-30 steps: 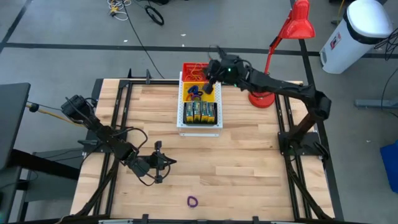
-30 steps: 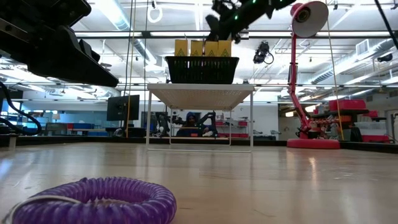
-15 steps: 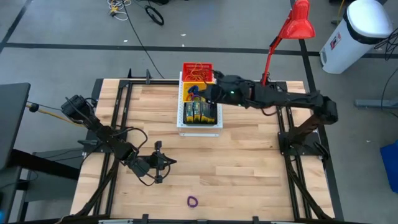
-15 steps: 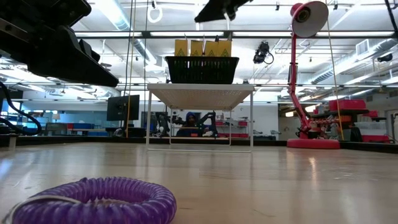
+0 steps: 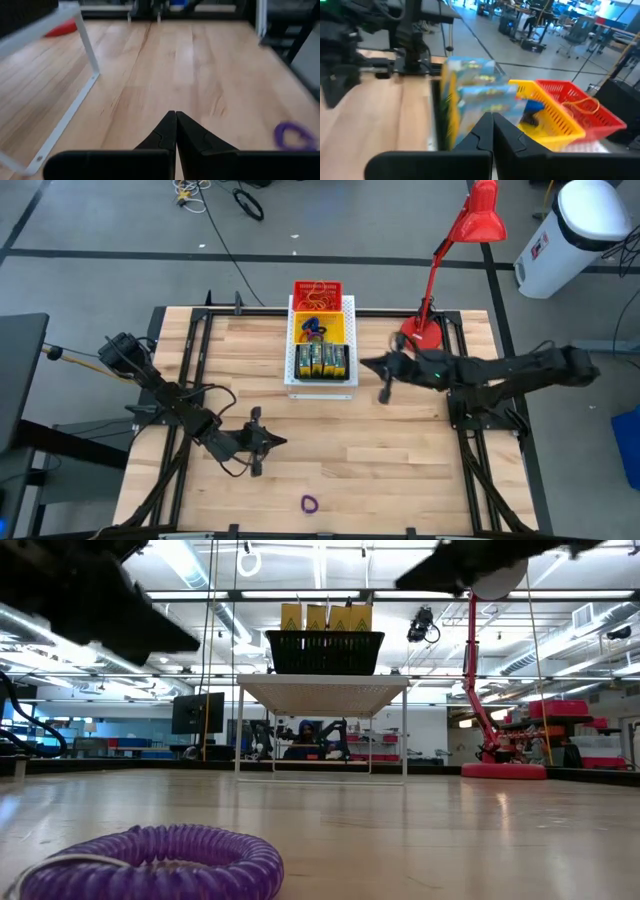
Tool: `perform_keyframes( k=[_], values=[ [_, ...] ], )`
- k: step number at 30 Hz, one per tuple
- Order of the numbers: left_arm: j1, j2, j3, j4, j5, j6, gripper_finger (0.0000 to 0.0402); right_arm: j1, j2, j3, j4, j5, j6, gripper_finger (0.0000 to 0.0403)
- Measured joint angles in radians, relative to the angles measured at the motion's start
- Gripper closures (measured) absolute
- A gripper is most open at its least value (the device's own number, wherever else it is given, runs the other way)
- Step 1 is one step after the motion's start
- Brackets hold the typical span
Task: Pick & Place Office Desk Supplies
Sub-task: Put the voilet spring keychain into the yellow bin on the shelf
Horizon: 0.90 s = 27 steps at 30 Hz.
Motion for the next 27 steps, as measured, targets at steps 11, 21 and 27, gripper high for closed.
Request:
perform_keyframes(
  k=[11, 21, 27],
  values=[
    [0.100, 0.013, 0.051, 0.063, 0.354, 0.032, 0.0394, 0.234, -0.152, -0.219, 0.045, 0.115, 0.112, 0.0402],
    [0.037, 0.279, 0.337, -0.149, 0.423, 0.154, 0.0353, 0.369, -0.148, -0.347, 0.218, 0.198, 0.160, 0.0399],
    [0.052, 0.423, 0.525, -0.330, 0.470, 0.135, 0.0298, 0.384, -0.148, -0.365, 0.241, 0.203, 0.167, 0.0399]
  ],
)
